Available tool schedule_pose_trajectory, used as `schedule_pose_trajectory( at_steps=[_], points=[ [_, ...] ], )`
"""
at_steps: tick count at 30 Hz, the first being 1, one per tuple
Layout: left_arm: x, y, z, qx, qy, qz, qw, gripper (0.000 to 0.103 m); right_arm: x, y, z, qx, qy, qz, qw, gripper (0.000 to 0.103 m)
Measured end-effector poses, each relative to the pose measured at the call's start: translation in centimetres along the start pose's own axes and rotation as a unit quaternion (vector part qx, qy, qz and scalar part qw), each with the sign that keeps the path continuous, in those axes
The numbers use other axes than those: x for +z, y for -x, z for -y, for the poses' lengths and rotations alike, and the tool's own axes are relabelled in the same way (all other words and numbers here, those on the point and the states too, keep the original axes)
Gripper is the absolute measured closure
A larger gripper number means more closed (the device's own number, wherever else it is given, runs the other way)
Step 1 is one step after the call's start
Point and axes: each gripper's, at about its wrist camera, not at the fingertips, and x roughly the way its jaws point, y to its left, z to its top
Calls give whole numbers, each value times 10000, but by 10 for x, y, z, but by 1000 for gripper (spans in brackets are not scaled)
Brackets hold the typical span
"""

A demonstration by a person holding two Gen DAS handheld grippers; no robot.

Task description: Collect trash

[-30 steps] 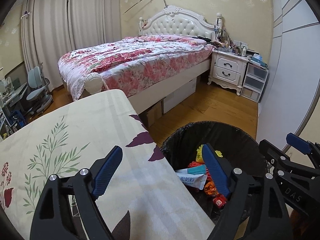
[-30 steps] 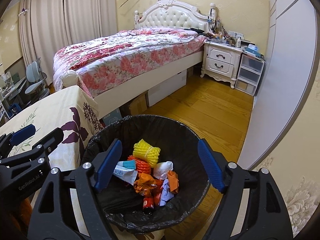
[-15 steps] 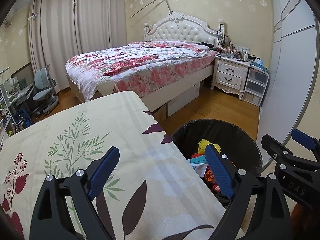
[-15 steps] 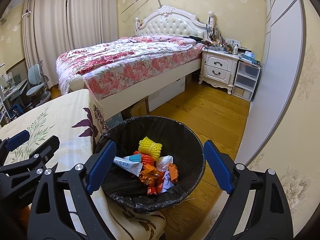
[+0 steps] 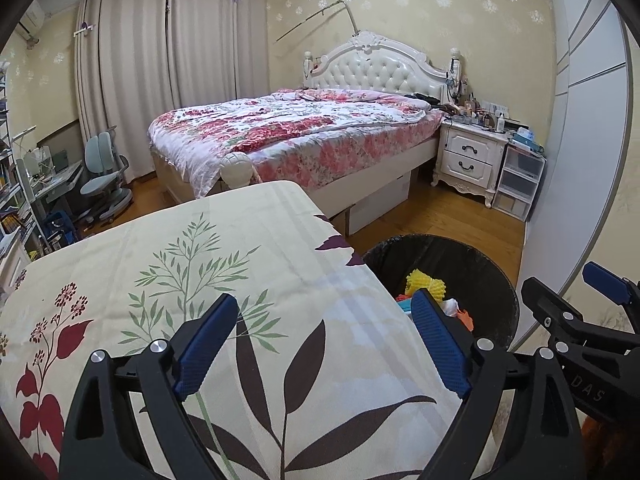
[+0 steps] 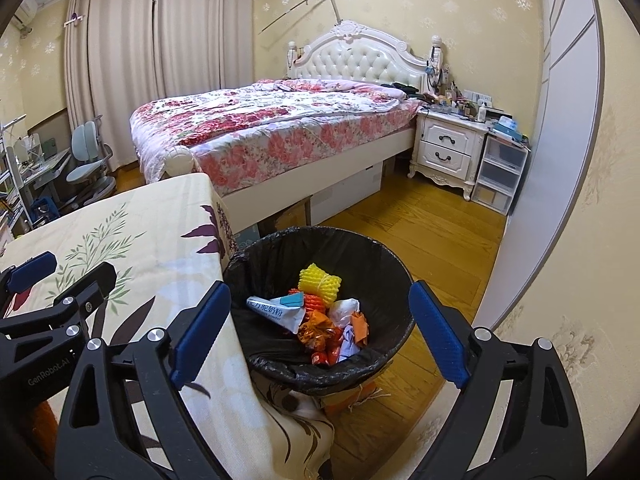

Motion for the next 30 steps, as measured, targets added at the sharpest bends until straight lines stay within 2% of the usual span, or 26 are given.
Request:
schedule_pose_trajectory(
  at_steps=[30],
  points=[
    [-3, 8, -9, -15, 110, 54, 9999, 15, -2, 11, -3, 8, 16, 71, 10000, 14]
  ],
)
